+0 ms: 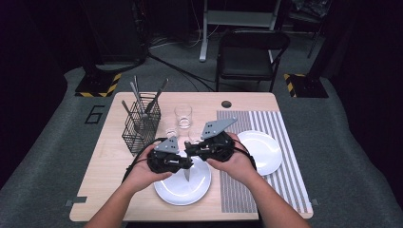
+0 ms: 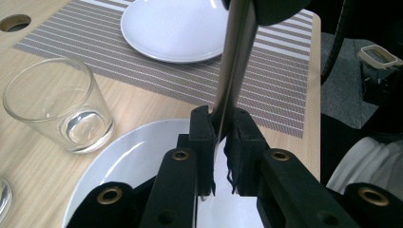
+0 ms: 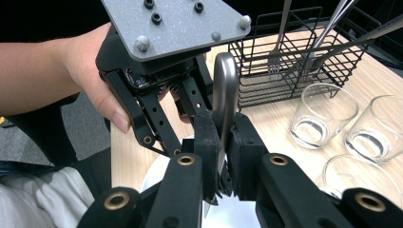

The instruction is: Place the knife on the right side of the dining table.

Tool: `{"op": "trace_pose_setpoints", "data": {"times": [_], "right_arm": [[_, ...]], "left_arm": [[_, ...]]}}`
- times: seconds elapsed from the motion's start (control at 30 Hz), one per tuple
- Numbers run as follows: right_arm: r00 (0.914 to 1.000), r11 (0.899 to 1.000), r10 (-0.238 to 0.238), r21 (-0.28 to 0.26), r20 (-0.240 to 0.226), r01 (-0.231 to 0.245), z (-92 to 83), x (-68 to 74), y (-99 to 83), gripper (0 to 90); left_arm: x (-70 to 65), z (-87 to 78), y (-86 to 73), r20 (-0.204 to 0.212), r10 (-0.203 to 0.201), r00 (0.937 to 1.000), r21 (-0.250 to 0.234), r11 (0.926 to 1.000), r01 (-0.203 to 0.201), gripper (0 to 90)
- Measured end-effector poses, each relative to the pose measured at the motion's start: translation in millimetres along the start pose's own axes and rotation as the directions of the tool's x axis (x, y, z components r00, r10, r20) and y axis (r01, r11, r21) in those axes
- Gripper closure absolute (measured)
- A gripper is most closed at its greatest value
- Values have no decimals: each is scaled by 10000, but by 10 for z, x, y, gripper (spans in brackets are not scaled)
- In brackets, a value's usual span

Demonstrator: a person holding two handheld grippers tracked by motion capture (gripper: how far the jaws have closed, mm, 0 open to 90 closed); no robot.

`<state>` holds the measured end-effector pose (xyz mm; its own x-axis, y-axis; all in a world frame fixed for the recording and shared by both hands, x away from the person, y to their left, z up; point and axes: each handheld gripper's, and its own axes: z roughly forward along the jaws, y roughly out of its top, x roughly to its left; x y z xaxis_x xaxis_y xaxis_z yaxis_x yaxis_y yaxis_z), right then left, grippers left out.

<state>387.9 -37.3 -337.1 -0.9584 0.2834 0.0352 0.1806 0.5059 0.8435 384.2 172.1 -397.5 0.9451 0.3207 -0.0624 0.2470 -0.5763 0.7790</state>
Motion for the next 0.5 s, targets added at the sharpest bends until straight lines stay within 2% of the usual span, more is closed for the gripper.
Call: {"op": "trace_pose_setpoints", "data": {"times": [0.2,0.37,0.5], "right_arm": [[9993,9992,369,-156,-53,-370,-27,-11,-19,832],[9978,9977,655,-177,-120,-657,-45,-25,-65,831],[9942,9940,1002,-392,-387,-1017,-81,-77,-162,830]], "left_arm": [[-3,-23,7,-35,65,10000,-15,10000,-65,813],[-9,-19,8,-28,174,9998,223,9996,-173,814],[-11,-22,15,-17,342,9994,390,9987,-341,815]]}}
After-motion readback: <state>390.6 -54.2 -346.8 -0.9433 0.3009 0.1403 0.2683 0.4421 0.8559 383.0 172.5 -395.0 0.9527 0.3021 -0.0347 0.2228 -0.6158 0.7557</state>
